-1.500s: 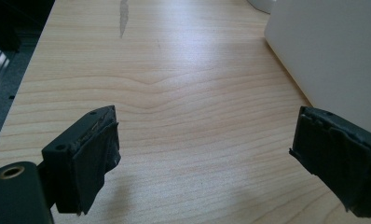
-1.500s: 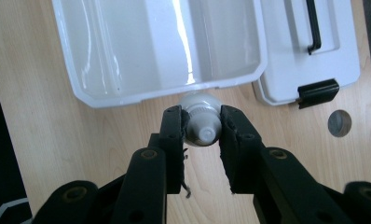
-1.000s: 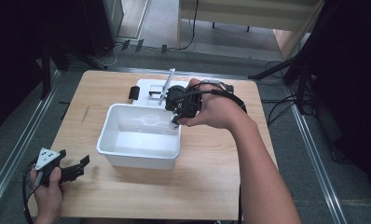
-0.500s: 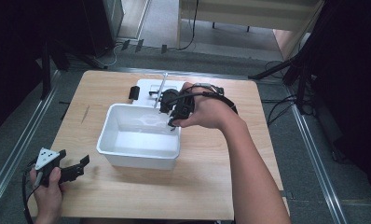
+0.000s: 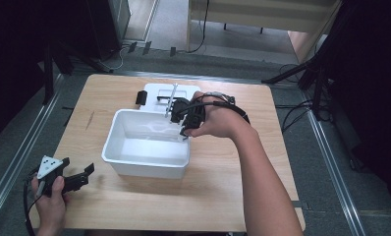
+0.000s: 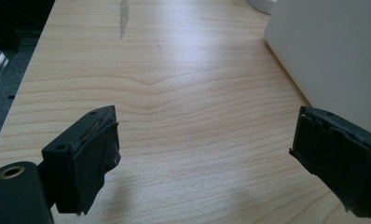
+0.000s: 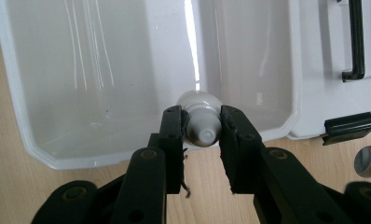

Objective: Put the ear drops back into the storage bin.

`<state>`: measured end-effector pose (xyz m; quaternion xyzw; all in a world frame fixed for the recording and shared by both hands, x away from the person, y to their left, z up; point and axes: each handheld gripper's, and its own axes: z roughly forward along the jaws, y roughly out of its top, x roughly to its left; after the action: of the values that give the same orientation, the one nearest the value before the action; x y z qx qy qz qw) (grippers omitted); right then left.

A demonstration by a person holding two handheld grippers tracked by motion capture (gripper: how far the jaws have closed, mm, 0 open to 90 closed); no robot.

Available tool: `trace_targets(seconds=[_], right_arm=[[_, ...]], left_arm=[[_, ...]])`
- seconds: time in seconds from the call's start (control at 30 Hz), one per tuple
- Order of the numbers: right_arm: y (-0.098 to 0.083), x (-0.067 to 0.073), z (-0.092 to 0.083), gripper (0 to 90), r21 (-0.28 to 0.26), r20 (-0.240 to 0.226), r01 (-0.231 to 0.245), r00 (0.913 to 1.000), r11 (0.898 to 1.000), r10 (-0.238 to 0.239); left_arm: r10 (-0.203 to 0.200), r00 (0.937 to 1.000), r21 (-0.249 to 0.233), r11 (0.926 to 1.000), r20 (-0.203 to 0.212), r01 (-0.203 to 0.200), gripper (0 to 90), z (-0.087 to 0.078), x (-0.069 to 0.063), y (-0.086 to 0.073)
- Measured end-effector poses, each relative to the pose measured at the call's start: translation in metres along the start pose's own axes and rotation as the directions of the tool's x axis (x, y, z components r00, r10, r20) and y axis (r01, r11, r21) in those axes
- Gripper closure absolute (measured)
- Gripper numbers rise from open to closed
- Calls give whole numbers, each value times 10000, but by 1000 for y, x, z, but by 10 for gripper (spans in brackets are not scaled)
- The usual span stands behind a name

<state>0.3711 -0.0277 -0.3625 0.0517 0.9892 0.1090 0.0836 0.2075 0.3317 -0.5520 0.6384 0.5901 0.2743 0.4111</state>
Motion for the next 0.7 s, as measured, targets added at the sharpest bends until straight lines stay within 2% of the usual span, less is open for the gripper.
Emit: trace_targets(seconds=[0.23,0.47,0.57,0.63,0.7], right_arm=[[0,0,7,718,98,35,-42,10000,9999,42],[4,1,21,718,546,-203,22,9998,9985,-11],[5,1,24,718,576,-230,47,9997,9983,-34],[6,2,27,718,704,-297,-100,9995,9975,121],[6,1,31,717,712,-342,53,9994,9974,-29]], left_arm=[[-6,10000,-13,10000,0,6,79,0,0,0],[-28,10000,-18,10000,12,28,79,0,0,0],[-36,10000,-24,10000,15,37,79,0,0,0],[-36,10000,-25,10000,16,36,79,0,0,0],[-35,10000,-23,10000,16,35,79,0,0,0]])
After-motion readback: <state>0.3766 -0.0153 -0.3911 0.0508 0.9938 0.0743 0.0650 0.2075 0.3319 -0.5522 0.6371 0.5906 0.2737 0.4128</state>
